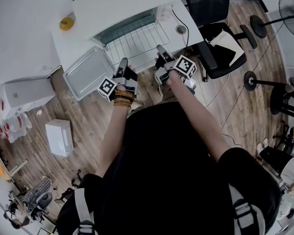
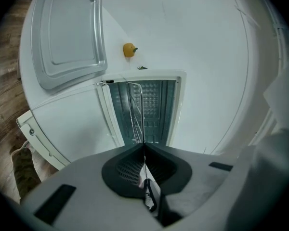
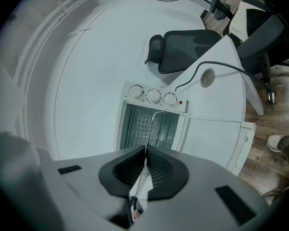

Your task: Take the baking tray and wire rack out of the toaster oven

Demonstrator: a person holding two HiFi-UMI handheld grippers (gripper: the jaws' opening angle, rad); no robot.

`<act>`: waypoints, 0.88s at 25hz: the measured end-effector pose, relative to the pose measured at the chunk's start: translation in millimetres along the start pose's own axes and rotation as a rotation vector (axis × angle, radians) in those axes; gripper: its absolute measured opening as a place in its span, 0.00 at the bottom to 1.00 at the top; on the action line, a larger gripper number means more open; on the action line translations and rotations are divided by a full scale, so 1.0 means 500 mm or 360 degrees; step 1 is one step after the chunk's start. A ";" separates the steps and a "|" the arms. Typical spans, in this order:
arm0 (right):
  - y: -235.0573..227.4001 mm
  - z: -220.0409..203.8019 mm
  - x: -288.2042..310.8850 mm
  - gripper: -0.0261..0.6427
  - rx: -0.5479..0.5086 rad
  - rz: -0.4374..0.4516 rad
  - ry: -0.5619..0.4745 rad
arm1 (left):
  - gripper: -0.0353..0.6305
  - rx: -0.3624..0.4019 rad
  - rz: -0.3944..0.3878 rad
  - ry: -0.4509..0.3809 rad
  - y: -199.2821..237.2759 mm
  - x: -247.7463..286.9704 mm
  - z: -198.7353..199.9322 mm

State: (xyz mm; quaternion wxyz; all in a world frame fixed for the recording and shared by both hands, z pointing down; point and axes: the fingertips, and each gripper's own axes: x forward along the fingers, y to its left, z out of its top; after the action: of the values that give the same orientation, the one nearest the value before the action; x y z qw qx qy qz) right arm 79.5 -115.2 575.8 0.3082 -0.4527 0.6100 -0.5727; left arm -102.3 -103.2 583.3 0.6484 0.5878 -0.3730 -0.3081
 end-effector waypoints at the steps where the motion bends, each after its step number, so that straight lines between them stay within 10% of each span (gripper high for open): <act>1: 0.008 0.000 -0.002 0.09 -0.0015 0.0008 0.0007 | 0.10 0.0012 -0.0011 0.0007 -0.010 -0.001 0.000; 22: 0.103 -0.078 -0.125 0.09 -0.0138 0.0101 0.0131 | 0.10 0.0137 -0.0161 0.0181 -0.096 -0.134 -0.042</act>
State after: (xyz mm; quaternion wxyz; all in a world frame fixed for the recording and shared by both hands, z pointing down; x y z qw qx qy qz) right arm 59.3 -45.6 522.6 0.2810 -0.4221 0.6605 -0.5538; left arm -118.6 -41.5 527.0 0.6263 0.6498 -0.3182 -0.2902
